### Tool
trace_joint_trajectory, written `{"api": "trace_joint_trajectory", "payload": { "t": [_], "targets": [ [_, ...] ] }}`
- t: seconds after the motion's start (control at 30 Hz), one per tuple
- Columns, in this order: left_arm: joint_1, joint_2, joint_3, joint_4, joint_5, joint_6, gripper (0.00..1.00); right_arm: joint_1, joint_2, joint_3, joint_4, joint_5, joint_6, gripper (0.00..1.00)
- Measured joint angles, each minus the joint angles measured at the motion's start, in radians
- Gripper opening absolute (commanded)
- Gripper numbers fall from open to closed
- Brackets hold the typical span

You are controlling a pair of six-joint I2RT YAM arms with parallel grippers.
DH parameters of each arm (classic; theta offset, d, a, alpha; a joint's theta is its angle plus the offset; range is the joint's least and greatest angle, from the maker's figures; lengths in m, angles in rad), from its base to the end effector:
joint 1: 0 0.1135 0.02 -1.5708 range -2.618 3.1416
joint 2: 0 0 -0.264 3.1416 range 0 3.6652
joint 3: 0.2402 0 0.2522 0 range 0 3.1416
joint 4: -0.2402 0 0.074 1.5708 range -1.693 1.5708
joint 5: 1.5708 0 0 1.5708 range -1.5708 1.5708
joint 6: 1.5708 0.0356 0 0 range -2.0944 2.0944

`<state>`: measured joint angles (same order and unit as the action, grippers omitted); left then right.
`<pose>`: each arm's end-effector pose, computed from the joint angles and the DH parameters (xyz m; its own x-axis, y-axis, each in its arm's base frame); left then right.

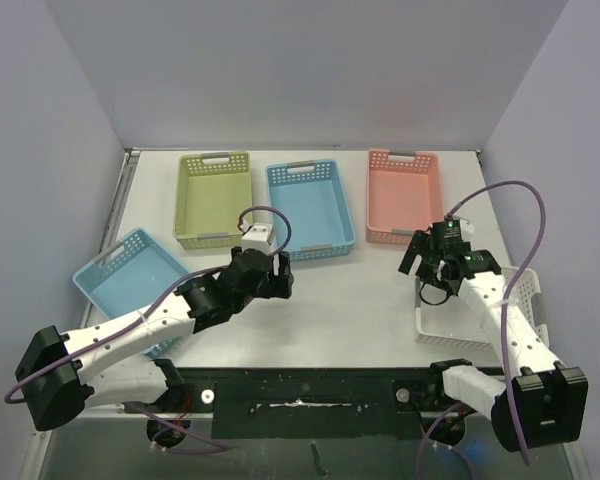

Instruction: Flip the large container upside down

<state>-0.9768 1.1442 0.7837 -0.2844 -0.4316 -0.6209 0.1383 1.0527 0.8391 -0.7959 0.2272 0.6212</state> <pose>0.1501 -0.1956 0.2597 -0.6027 -0.0517 -0.7963 0.2643 0.9286 -0.2604 0.1984 0.0195 0.2576 -0.6909 0.4764 -0.5438 0.4754 0.8661 0.1547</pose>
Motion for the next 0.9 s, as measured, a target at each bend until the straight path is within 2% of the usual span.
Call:
{"api": "trace_joint_trajectory", "payload": {
  "t": [0.07, 0.37, 0.6, 0.73, 0.9],
  "targets": [
    [0.043, 0.000, 0.000, 0.002, 0.039, -0.002, 0.73, 0.000, 0.046, -0.010, 0.015, -0.030, -0.012, 0.97],
    [0.205, -0.057, -0.003, 0.002, 0.153, -0.005, 0.73, 0.001, 0.104, -0.055, 0.070, -0.102, -0.044, 0.44],
    [0.266, -0.065, -0.003, -0.002, 0.187, -0.002, 0.73, 0.031, 0.138, -0.072, 0.102, -0.117, -0.046, 0.11],
    [0.269, -0.065, -0.003, -0.004, 0.195, 0.004, 0.73, 0.107, 0.141, -0.053, 0.086, -0.107, -0.028, 0.04],
    [0.302, -0.066, 0.019, -0.040, 0.203, 0.024, 0.73, 0.254, 0.159, 0.090, 0.016, -0.109, 0.023, 0.00]
  ]
}}
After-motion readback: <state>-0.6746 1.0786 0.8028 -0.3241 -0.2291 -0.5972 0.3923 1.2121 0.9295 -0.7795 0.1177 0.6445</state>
